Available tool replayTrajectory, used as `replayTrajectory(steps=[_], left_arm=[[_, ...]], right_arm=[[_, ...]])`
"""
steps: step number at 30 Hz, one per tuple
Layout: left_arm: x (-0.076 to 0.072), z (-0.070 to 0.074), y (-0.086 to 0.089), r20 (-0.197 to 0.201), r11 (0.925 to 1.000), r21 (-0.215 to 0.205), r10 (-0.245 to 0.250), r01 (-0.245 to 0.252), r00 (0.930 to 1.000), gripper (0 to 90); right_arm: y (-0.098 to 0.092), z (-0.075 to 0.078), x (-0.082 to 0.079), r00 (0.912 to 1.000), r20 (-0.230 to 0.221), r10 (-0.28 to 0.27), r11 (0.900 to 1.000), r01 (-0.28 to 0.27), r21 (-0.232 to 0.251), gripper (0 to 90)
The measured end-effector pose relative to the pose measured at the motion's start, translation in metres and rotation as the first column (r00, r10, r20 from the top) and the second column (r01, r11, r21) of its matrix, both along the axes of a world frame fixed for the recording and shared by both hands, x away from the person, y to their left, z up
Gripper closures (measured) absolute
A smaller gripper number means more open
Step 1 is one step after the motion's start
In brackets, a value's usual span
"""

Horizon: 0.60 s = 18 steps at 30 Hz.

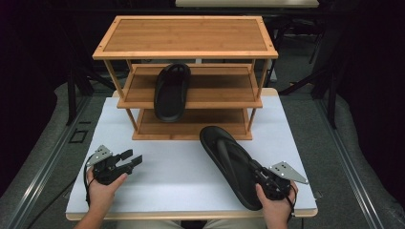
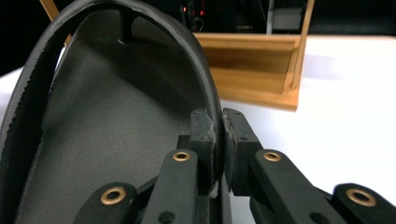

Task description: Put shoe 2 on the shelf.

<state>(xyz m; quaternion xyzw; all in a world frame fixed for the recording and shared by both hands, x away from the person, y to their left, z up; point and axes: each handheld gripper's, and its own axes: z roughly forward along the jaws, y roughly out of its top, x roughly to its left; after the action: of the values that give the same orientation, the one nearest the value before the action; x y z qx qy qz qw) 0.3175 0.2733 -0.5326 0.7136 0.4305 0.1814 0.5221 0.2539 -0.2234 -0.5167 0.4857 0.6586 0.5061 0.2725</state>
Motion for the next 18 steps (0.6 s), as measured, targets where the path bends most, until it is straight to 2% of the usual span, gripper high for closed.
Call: replayTrajectory(steps=[4, 5, 6, 7, 9, 10, 11, 12, 14, 16, 18], left_arm=[[0.000, 0.000, 0.000, 0.001, 1.0000, -0.004, 0.001, -0.001, 1.0000, 45.8], [0.000, -0.001, -0.001, 0.001, 1.0000, -0.005, 0.000, 0.000, 1.0000, 45.8], [0.000, -0.001, -0.001, 0.002, 1.0000, -0.006, 0.001, -0.001, 1.0000, 45.8], [0.000, -0.001, -0.002, 0.002, 1.0000, -0.006, 0.001, -0.001, 1.0000, 45.8], [-0.001, -0.001, -0.002, -0.001, 1.0000, -0.002, 0.000, 0.000, 1.0000, 45.8], [-0.001, -0.001, -0.002, -0.002, 1.0000, 0.000, -0.002, 0.002, 1.0000, 45.8], [-0.001, -0.001, -0.003, 0.001, 1.0000, -0.001, -0.002, 0.002, 1.0000, 45.8], [-0.001, -0.001, -0.003, 0.001, 1.0000, -0.001, -0.002, 0.002, 1.0000, 45.8], [-0.001, -0.001, -0.003, -0.001, 1.0000, -0.002, -0.007, 0.007, 1.0000, 45.8], [-0.001, -0.001, -0.004, -0.004, 1.0000, -0.001, -0.007, 0.007, 1.0000, 45.8], [0.000, -0.002, -0.004, -0.007, 0.9999, 0.001, -0.013, 0.013, 0.9999, 45.8]], right_arm=[[-0.002, 0.006, -0.003, 0.9996, 0.026, -0.013, 0.999, 0.012, 0.030, 83.2], [-0.003, 0.007, -0.004, 0.9997, 0.019, -0.017, 0.999, 0.017, 0.035, 83.2], [-0.003, 0.007, -0.004, 0.9992, 0.035, -0.019, 0.999, 0.017, 0.051, 83.2], [-0.004, 0.009, -0.006, 0.9996, 0.019, -0.021, 0.999, 0.020, 0.044, 83.2], [-0.004, 0.010, -0.005, 0.9988, 0.043, -0.026, 0.998, 0.023, 0.065, 83.2], [-0.005, 0.012, -0.006, 0.9992, 0.027, -0.030, 0.998, 0.029, 0.056, 83.2], [-0.005, 0.012, -0.005, 0.9983, 0.049, -0.030, 0.997, 0.026, 0.071, 83.2], [-0.006, 0.014, -0.006, 0.9991, 0.032, -0.029, 0.998, 0.027, 0.065, 83.2], [-0.005, 0.017, -0.005, 0.9982, 0.052, -0.028, 0.995, 0.023, 0.092, 83.2], [-0.005, 0.023, -0.006, 0.9985, 0.048, -0.028, 0.996, 0.024, 0.086, 83.2], [-0.003, 0.030, -0.005, 0.9967, 0.076, -0.028, 0.996, 0.022, 0.085, 83.2]])
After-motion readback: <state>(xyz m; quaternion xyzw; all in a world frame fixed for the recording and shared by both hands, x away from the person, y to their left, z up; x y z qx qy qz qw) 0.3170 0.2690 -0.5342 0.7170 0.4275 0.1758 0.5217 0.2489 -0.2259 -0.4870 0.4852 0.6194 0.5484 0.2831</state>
